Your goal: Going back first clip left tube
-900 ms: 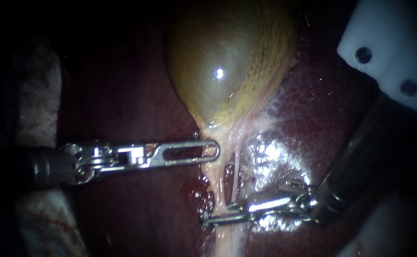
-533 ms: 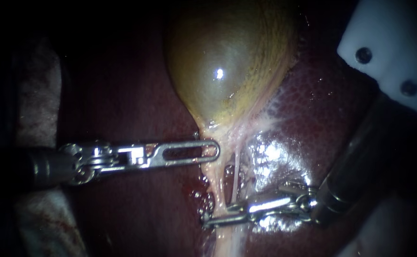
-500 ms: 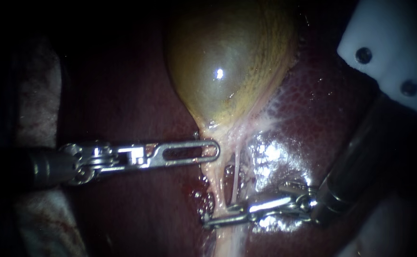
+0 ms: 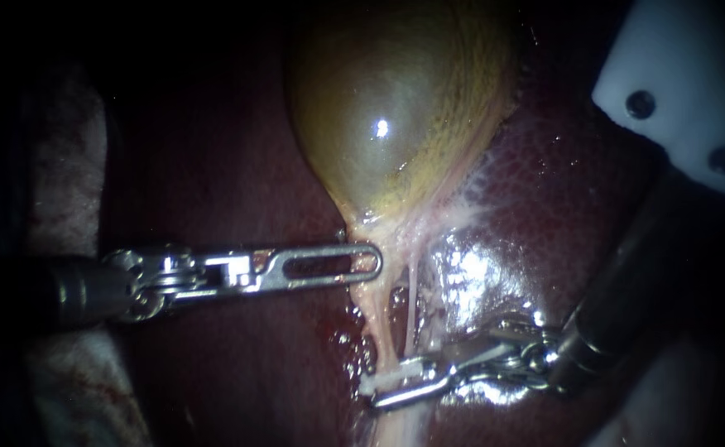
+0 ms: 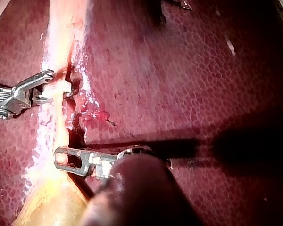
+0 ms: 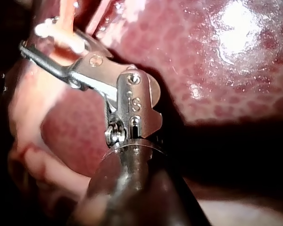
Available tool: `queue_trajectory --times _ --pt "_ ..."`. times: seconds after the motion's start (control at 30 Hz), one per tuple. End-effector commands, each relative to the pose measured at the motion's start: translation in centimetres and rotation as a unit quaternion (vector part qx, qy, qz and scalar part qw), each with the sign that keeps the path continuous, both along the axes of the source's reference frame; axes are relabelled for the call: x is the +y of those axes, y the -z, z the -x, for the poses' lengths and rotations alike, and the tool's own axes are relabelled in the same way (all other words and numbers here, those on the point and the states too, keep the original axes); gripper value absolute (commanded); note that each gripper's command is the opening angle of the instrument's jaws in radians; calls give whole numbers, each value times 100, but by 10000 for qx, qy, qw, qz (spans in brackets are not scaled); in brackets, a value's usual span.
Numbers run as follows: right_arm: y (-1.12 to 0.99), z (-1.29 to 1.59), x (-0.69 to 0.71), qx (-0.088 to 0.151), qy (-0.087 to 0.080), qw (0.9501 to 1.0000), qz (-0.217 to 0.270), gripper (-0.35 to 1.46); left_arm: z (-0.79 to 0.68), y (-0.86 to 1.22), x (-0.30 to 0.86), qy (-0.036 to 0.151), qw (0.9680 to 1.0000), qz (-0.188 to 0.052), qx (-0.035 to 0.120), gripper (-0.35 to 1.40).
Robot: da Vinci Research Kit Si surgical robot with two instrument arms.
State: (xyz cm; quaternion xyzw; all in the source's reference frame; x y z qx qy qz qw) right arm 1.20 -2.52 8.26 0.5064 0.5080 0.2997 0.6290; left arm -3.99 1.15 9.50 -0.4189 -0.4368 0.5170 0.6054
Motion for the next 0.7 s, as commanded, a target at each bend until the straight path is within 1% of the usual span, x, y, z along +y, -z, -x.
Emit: queue_trajectory --times 0.03,0.27,0.4,0.43,0.57,0.7 --pt "0 0 0 18 -4 10000 61 45 0 0 0 0 10000 -1 0 -35" --pt "1 5 4 128 -110 9980 611 49 0 0 0 0 10000 -1 0 -35" --pt "2 12 13 133 -242 9950 962 50 0 0 0 0 10000 -1 0 -35" --pt "2 14 16 159 -239 9942 1040 50 0 0 0 0 10000 -1 0 -35" --pt "5 23 27 189 -315 9899 1373 52 0 0 0 0 10000 -1 0 -35" --pt "9 33 36 185 -371 9869 1557 52 0 0 0 0 10000 -1 0 -35"
